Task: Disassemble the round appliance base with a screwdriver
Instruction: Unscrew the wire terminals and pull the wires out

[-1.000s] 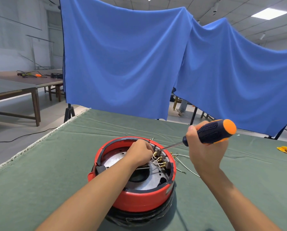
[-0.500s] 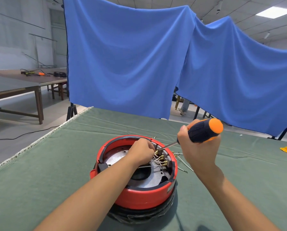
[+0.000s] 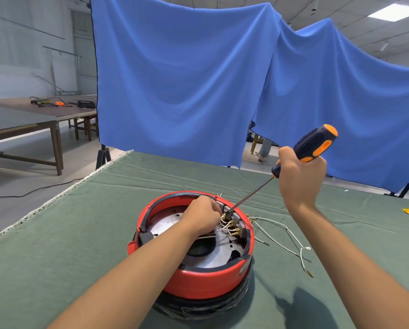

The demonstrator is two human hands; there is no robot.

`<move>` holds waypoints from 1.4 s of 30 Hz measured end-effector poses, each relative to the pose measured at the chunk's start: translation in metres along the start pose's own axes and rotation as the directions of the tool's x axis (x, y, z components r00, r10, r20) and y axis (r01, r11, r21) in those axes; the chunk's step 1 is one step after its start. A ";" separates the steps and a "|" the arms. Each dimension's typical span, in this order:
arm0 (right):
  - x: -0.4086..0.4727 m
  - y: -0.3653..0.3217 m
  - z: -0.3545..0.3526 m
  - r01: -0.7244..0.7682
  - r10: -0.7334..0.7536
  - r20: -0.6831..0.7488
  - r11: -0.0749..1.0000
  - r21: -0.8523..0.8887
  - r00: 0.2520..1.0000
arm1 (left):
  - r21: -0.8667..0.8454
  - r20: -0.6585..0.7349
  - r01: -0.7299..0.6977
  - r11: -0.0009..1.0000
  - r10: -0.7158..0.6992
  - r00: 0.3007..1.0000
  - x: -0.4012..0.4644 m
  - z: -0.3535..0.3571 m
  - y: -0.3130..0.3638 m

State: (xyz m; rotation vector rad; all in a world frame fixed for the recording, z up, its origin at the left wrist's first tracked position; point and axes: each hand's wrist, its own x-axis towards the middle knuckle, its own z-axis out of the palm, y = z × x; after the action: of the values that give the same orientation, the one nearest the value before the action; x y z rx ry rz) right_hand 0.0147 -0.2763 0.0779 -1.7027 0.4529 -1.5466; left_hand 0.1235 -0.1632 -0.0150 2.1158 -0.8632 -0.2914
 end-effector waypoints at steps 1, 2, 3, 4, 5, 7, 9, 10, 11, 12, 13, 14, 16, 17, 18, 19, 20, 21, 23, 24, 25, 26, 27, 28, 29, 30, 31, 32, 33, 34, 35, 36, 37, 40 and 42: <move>0.001 0.001 0.000 -0.015 0.015 -0.005 1.000 0.007 1.000 | -0.001 0.000 0.000 1.000 0.000 1.000 0.000 0.000 0.000; 0.002 0.003 -0.001 -0.027 0.027 -0.014 0.999 0.016 1.000 | -0.003 0.002 0.000 1.000 0.000 1.000 0.000 0.000 0.000; 0.003 0.004 -0.002 -0.036 0.036 -0.024 0.999 0.029 0.999 | -0.007 0.004 0.001 1.000 0.000 1.000 0.000 -0.001 -0.001; 0.002 0.004 -0.004 -0.038 0.040 -0.036 0.998 0.042 0.999 | -0.009 0.006 0.001 1.000 -0.001 1.000 0.000 -0.001 -0.001; 0.000 0.005 -0.005 -0.034 0.037 -0.049 0.998 0.056 0.998 | -0.009 0.005 0.001 1.000 -0.001 1.000 0.000 -0.001 -0.001; -0.008 0.004 -0.009 -0.003 0.010 -0.073 0.995 0.102 0.997 | -0.008 0.002 0.002 1.000 -0.002 1.000 0.000 -0.001 0.000; -0.018 0.003 -0.011 0.020 -0.009 -0.087 0.991 0.133 0.996 | -0.005 0.002 0.002 1.000 -0.002 1.000 0.000 -0.001 0.000; -0.023 0.001 -0.011 0.030 -0.017 -0.090 0.989 0.145 0.996 | -0.005 0.001 0.002 1.000 -0.002 1.000 0.000 -0.001 0.000; -0.028 0.000 -0.012 0.044 -0.031 -0.090 0.987 0.155 0.995 | -0.006 0.001 0.003 1.000 -0.003 1.000 0.000 -0.001 0.000; -0.032 -0.001 -0.013 0.065 -0.052 -0.088 0.985 0.159 0.995 | -0.007 0.002 0.004 1.000 -0.004 1.000 0.000 -0.001 0.000; -0.036 -0.002 -0.014 0.089 -0.077 -0.081 0.983 0.160 0.994 | -0.007 0.003 0.005 1.000 -0.005 1.000 0.000 -0.001 0.000; -0.039 -0.002 -0.014 0.110 -0.100 -0.070 0.980 0.166 0.993 | -0.007 0.004 0.006 1.000 -0.006 1.000 0.000 -0.001 0.000; -0.046 -0.002 -0.015 0.135 -0.130 -0.037 0.975 0.179 0.991 | -0.010 0.005 0.010 1.000 -0.010 1.000 0.000 -0.001 -0.001; -0.049 -0.001 -0.016 0.135 -0.134 -0.016 0.974 0.183 0.991 | -0.013 0.005 0.012 1.000 -0.012 1.000 0.001 -0.001 -0.001; -0.050 -0.002 -0.016 0.131 -0.133 -0.001 0.974 0.187 0.991 | -0.017 0.004 0.013 1.000 -0.013 1.000 0.001 -0.001 -0.001; -0.051 -0.002 -0.016 0.130 -0.133 0.000 0.973 0.193 0.991 | -0.019 0.003 0.012 1.000 -0.012 1.000 0.001 -0.001 -0.001; -0.049 -0.002 -0.016 0.135 -0.135 -0.011 0.971 0.197 0.991 | -0.018 0.002 0.011 1.000 -0.011 1.000 0.001 -0.001 -0.001; -0.047 -0.001 -0.017 0.138 -0.134 -0.036 0.972 0.192 0.990 | -0.016 0.001 0.010 1.000 -0.010 1.000 0.001 0.000 -0.001; -0.040 0.001 -0.018 0.109 -0.095 -0.079 0.975 0.196 0.992 | -0.017 0.002 0.008 1.000 -0.008 1.000 0.001 0.000 -0.001; -0.037 0.002 -0.019 0.080 -0.062 -0.091 0.977 0.200 0.994 | -0.019 0.004 0.008 1.000 -0.008 1.000 0.001 0.000 -0.001; -0.033 0.004 -0.020 0.049 -0.029 -0.103 0.978 0.204 0.994 | -0.022 0.007 0.008 1.000 -0.008 1.000 0.001 0.000 -0.001; -0.029 0.006 -0.020 0.027 -0.005 -0.107 0.978 0.205 0.994 | -0.025 0.008 0.009 1.000 -0.009 1.000 0.001 0.000 -0.001; -0.025 0.007 -0.020 0.011 0.011 -0.109 0.980 0.200 0.994 | -0.029 0.007 0.011 1.000 -0.011 1.000 0.001 -0.001 -0.001; -0.022 0.008 -0.020 -0.002 0.025 -0.115 0.981 0.196 0.993 | -0.029 0.005 0.013 0.999 -0.013 1.000 0.001 -0.001 -0.001; -0.019 0.007 -0.019 -0.010 0.033 -0.117 0.981 0.194 0.993 | -0.028 0.003 0.014 0.999 -0.014 1.000 0.000 -0.001 0.000; -0.016 0.008 -0.017 -0.017 0.040 -0.121 0.982 0.188 0.992 | -0.028 0.001 0.016 0.999 -0.016 1.000 0.000 0.000 0.000; -0.013 0.009 -0.016 -0.026 0.049 -0.125 0.983 0.180 0.991 | -0.029 0.001 0.016 0.999 -0.016 1.000 0.000 0.000 0.000; -0.009 0.010 -0.015 -0.040 0.064 -0.132 0.984 0.175 0.989 | -0.032 0.003 0.016 0.999 -0.016 1.000 0.000 0.000 0.000; -0.005 0.012 -0.014 -0.059 0.084 -0.139 0.983 0.173 0.987 | -0.034 0.003 0.015 0.999 -0.015 1.000 0.000 0.000 0.000; -0.002 0.015 -0.014 -0.086 0.111 -0.150 0.983 0.165 0.983 | -0.037 0.002 0.014 0.999 -0.014 1.000 0.000 0.000 0.000; 0.001 0.019 -0.013 -0.117 0.141 -0.159 0.982 0.151 0.977 | -0.040 0.001 0.013 0.999 -0.013 1.000 0.000 -0.001 0.000; 0.002 0.022 -0.012 -0.148 0.172 -0.168 0.978 0.143 0.971 | -0.041 0.002 0.013 0.999 -0.013 1.000 -0.001 -0.001 0.000; 0.002 0.026 -0.011 -0.174 0.200 -0.179 0.973 0.151 0.963 | -0.040 0.003 0.012 0.999 -0.012 1.000 -0.001 -0.002 0.000; 0.002 0.036 -0.012 -0.235 0.277 -0.222 0.951 0.200 0.935 | -0.047 0.008 0.020 0.999 -0.019 1.000 -0.001 -0.002 0.001; 0.003 0.040 -0.015 -0.254 0.301 -0.228 0.943 0.213 0.926 | -0.047 0.006 0.024 0.999 -0.024 1.000 -0.001 -0.001 0.000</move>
State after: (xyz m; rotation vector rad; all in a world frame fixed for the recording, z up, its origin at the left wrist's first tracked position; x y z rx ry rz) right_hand 0.0105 -0.3081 0.0499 -1.2435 0.6386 -1.5509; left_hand 0.1231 -0.1617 -0.0140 2.0840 -0.8272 -0.3270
